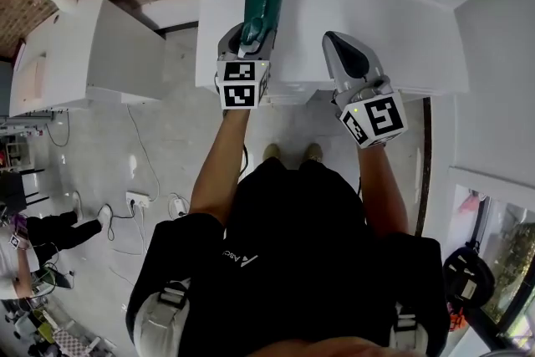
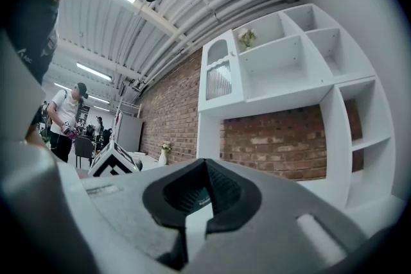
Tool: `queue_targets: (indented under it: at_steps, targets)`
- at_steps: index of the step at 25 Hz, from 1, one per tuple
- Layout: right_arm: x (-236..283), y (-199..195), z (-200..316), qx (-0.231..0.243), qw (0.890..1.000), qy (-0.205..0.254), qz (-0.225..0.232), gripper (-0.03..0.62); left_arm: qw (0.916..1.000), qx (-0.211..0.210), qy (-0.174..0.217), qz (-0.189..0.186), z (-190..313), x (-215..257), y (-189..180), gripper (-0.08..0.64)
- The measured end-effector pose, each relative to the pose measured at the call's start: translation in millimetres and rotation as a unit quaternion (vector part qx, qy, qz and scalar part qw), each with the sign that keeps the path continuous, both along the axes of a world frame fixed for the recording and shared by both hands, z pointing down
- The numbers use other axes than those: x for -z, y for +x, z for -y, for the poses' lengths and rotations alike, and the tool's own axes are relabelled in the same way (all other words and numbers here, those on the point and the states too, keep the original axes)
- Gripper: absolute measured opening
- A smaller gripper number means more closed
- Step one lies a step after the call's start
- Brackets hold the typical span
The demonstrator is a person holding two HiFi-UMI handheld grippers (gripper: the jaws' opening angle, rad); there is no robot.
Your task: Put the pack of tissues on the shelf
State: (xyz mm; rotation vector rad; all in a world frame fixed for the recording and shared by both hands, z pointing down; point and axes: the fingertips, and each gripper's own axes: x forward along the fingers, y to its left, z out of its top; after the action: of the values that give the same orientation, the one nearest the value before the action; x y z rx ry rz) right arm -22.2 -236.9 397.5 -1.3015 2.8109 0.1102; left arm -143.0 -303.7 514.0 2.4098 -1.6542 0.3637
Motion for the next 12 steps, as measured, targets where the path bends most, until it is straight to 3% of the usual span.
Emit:
queue_targets:
  at_steps: [6, 12]
  targets:
    - [22.3, 28.8, 3.5, -0.013, 1.0, 0.023, 0.008, 0.002, 0.9951, -0.042, 0.088, -0.019, -3.9, 98.0, 45.0, 0.222]
    - [64.6, 60.8, 14.6, -0.015, 0.998, 0.064, 0.011, 0.002, 0.9863, -0.07, 0.146, -0.031, -1.3, 180.2, 93.7, 0.222]
